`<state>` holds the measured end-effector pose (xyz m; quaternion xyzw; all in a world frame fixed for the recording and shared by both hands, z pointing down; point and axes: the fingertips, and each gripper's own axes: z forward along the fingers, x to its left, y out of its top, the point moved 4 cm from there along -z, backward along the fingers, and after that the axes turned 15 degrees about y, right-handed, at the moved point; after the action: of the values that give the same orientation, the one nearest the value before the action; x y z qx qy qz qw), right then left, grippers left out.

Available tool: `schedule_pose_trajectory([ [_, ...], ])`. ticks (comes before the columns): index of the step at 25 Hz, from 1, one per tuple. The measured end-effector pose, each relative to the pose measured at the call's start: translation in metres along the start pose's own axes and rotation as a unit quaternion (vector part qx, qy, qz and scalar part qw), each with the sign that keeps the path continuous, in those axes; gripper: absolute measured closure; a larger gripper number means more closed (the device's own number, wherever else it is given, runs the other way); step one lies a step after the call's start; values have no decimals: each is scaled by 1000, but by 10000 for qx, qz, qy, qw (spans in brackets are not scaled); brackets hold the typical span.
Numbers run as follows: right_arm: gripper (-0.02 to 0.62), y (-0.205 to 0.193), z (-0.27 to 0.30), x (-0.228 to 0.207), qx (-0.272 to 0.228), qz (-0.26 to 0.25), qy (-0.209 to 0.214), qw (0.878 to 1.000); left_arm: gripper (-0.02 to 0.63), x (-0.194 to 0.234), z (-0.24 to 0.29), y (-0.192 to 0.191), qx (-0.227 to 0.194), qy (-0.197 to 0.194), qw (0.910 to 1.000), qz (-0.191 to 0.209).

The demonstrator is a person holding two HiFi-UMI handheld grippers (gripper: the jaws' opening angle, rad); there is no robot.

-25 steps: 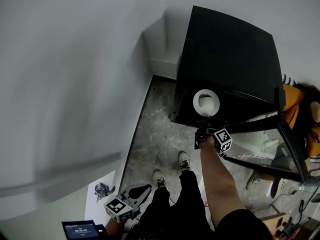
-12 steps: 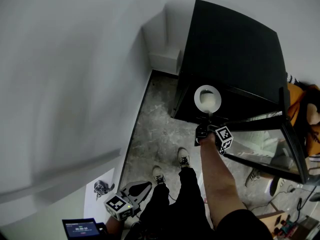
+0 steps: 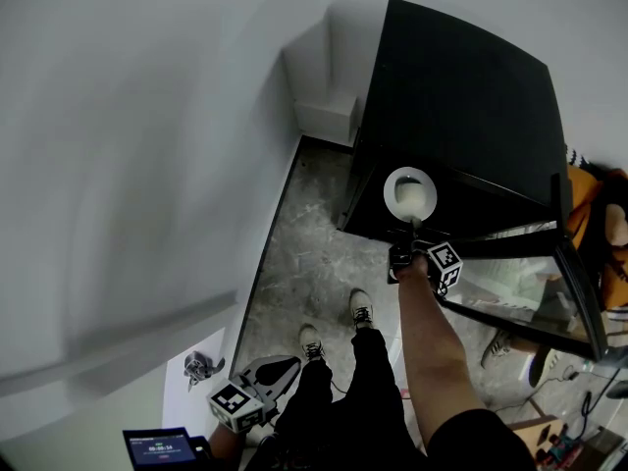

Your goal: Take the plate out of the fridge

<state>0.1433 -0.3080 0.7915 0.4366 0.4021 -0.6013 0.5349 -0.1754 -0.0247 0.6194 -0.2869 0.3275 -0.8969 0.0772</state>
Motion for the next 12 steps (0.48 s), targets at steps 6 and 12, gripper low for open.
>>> schedule_pose_trajectory([
  [6, 513, 2, 7, 3, 102, 36, -287, 9995, 600, -5, 4, 2, -46, -29, 10000, -16],
  [12, 491, 3, 14, 2, 186, 47, -314, 9993, 601, -8, 6, -2, 52, -19, 10000, -4],
])
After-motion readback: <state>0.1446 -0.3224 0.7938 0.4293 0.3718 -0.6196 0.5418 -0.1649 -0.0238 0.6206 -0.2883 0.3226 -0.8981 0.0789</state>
